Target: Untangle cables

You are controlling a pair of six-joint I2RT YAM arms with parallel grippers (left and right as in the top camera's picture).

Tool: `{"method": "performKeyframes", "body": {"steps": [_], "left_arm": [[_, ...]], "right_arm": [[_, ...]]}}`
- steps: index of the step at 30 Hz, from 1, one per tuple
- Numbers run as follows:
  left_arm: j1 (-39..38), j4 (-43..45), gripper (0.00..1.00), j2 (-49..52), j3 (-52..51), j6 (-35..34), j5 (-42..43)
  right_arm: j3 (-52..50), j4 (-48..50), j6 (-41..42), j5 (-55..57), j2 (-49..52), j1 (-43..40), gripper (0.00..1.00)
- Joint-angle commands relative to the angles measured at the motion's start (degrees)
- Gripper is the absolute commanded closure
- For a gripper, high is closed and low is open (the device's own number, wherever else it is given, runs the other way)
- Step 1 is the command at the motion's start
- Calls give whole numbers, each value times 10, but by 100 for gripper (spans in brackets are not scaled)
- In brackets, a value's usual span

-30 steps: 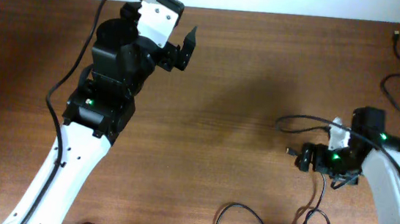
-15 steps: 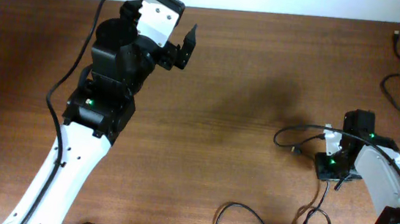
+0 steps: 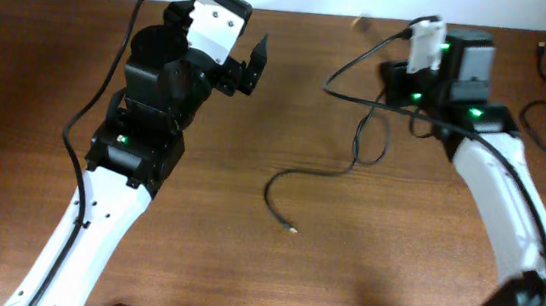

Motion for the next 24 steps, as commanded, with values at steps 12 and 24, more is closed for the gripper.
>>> {"method": "performKeyframes", "body": {"steps": [12,24], "left_arm": [[-134,85,0,164,4,-61,245],[-298,-181,2,504,271,9,75]], "right_arm": [[180,-331,-9,162,-283,-110,1],[249,-562,-10,113,-282,-110,1]]}}
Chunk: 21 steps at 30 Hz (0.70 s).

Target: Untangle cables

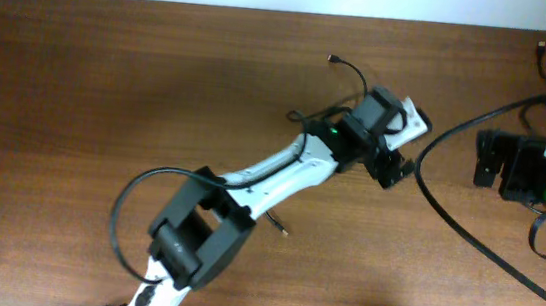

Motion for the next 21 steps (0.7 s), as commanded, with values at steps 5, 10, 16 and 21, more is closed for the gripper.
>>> {"method": "performKeyframes", "body": {"steps": [5,10,16,21], "left_arm": [[-4,-221,1,42,61,92,-157],[-12,-162,1,84,61,101,-101],[-22,-177,100,113,63,101,-100],[-27,-300,100,-26,200,99,-70]], "right_arm": [[3,-43,-3,-11,-4,-1,1],[3,-49,-3,-14,-4,-1,1],[2,-50,-3,-14,-4,-1,1],[2,-40,-3,-14,-2,-1,1]]}}
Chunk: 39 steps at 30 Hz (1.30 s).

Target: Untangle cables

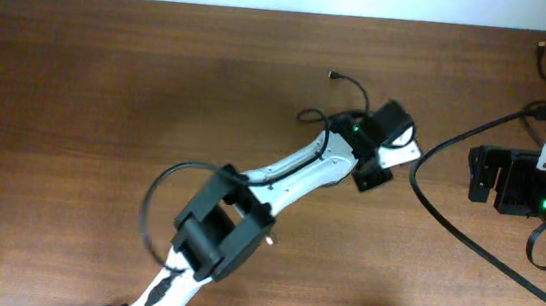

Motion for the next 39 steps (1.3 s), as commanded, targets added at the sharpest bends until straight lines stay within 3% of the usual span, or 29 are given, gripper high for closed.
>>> {"method": "performKeyframes", "body": {"steps": [1,4,6,7,8,9,10,12,14,17,19,21,23,24,25,28,33,34,38,39], "left_arm": [[-3,-63,100,-175,105,2,16],[0,-64,100,-355,115,0,-13],[12,-86,100,-424,115,1,-48],[21,-95,100,-443,115,0,-48],[25,-99,100,-455,115,0,-48],[26,-98,100,-464,115,0,-49],[26,-96,100,-468,115,1,-50],[26,-92,100,-492,115,-6,-50],[26,-84,100,-520,115,-43,-49],[26,-42,100,-558,115,-101,-50],[26,-5,100,-562,115,-193,-49],[26,-13,100,-550,114,-193,-81],[26,-75,100,-515,113,-194,-142],[26,-143,100,-479,113,-235,-205],[26,-209,100,-445,113,-303,-221],[26,-363,100,-346,113,-422,-229],[27,-386,100,-275,113,-419,-230],[28,-386,1,-275,113,-419,-230],[35,-372,1,-277,136,-373,-228],[36,-365,1,-278,152,-302,-203]], "right_arm": [[2,23,-3,-15,-2,-1,1],[2,73,-6,-59,-2,-1,1],[2,112,-14,-60,-2,-1,1],[2,144,-56,-96,-2,-1,1],[2,184,-228,-312,-2,-1,2],[2,199,-327,-436,-1,-1,3],[2,214,-361,-483,2,-1,3],[2,338,-306,-521,39,-1,3],[2,402,-245,-521,99,-1,3],[2,426,-177,-487,161,-15,2],[2,422,-168,-474,166,-42,2],[2,417,-162,-473,161,-76,1],[2,415,-111,-468,158,-119,1],[2,412,-93,-470,158,-162,1],[2,408,-90,-479,157,-183,1],[3,401,-91,-500,137,-229,1],[3,389,-91,-493,122,-238,1],[3,388,-91,-493,122,-238,1],[3,383,-91,-493,122,-238,1],[3,383,-94,-493,122,-238,1]]}}
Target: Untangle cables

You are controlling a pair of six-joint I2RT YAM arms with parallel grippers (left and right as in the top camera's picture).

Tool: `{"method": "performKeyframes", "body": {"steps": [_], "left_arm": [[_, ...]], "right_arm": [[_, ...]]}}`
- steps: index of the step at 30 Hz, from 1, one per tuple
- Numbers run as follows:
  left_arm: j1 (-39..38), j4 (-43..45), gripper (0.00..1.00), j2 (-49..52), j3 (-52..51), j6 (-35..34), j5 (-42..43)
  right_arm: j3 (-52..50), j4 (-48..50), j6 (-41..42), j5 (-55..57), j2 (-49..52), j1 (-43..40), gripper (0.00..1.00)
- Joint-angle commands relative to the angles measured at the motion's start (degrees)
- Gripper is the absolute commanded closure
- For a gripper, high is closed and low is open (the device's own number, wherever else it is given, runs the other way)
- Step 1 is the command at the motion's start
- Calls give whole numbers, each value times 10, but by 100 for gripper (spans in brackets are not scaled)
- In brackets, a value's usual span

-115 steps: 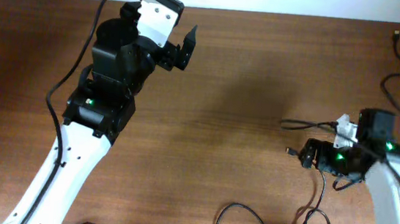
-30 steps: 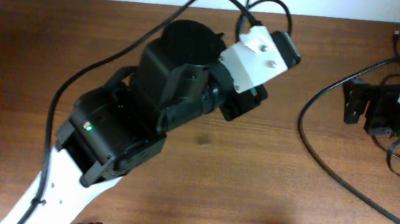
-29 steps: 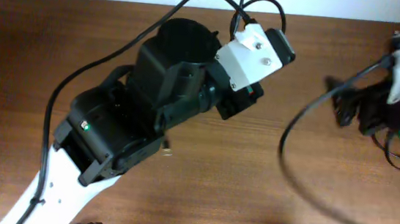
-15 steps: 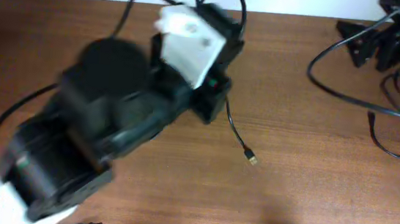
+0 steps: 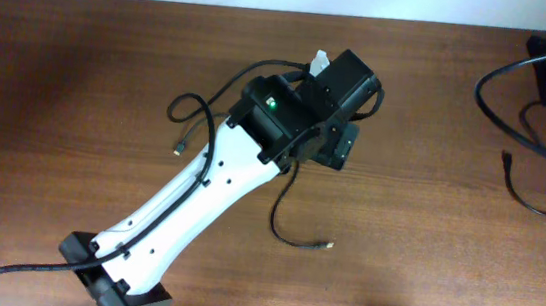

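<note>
A thin black cable [image 5: 279, 206] runs under my left arm. One plug end [image 5: 175, 149] lies left of the arm, the other plug end [image 5: 324, 246] lies toward the table's front. My left gripper [image 5: 339, 145] sits over the cable's middle and appears shut on it; its fingertips are dark and hard to make out. A bundle of black cables [image 5: 540, 149] lies at the right edge with a loose plug [image 5: 507, 155]. My right gripper is in the top right corner, partly cut off, and its jaws cannot be made out.
The brown wooden table [image 5: 80, 74] ends at a white wall along the back. My left arm's white link [image 5: 188, 205] crosses the middle diagonally from the front left. A thick black lead [image 5: 0, 272] curls at the arm's base.
My left gripper has moved left and toward the back, and the thin cable has moved with it, its ends now on both sides of the arm. My right gripper has moved into the back right corner.
At first both arms were at the back, the right one near a cable lying mid-table. Then my left arm was stretched to the cable's far loop at centre right, and my right arm was at the right edge. Now the cable sits further left under my left gripper.
</note>
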Motion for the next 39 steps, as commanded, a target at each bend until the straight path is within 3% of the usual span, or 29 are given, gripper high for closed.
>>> {"method": "performKeyframes", "body": {"steps": [1,2,3,4,6,8,10,11,12,14,16,17,20,21,22,25,27,29,30,33,35,37,39], "left_arm": [[7,9,1,-6,57,210,64],[7,-12,1,-7,68,381,115],[9,-47,1,-7,68,518,97],[22,-50,1,-4,68,595,62],[52,-21,1,-4,68,631,42],[56,148,1,-4,68,702,-51],[56,293,1,-4,68,715,-105],[57,317,1,-11,66,715,-137],[71,316,1,-42,61,655,-112],[146,316,1,-141,-21,622,13],[313,451,1,-308,-302,622,205],[363,557,1,-388,-443,595,236],[391,803,1,-497,-674,455,242],[391,793,1,-492,-716,369,245],[388,778,1,-466,-728,326,259],[335,778,1,-316,-730,261,291],[294,797,1,-230,-729,161,271],[266,816,1,-190,-729,-49,176],[264,814,1,-182,-729,-221,143],[263,816,1,-182,-729,-504,140],[262,819,1,-182,-729,-550,140],[262,799,0,-178,-729,-511,112],[262,837,4,-145,-729,-512,103]], "right_arm": [[2,-3,2,-9,-6,-3,2],[2,-7,1,-9,-6,-3,1],[2,-12,-13,-9,-6,-2,1],[2,-17,-25,-9,-6,-3,1],[2,-17,-26,-9,-6,-2,1],[2,-16,-26,-9,-6,-2,1],[2,-24,-26,-9,-5,-2,1],[2,-31,-26,-9,-5,-2,1],[2,-33,-26,-9,-5,-2,1],[2,-42,-25,-9,-5,-2,1],[2,-59,-25,-10,-5,-2,1],[2,-66,-25,-10,-5,-2,1],[2,-94,-26,-10,-5,-1,1],[2,-103,-26,-10,-5,-2,1],[2,-103,-26,-10,-5,-1,1],[2,-120,-26,-12,-5,-2,1],[2,-123,-26,-12,-5,-1,1],[2,-127,-26,-11,-5,-1,1],[2,-127,-26,-11,-5,-1,1],[2,-134,-26,-11,-5,-2,1],[2,-140,-27,-11,-5,-1,1],[2,-141,-28,-10,-5,-1,1],[2,-147,-28,-10,-5,-1,1]]}}
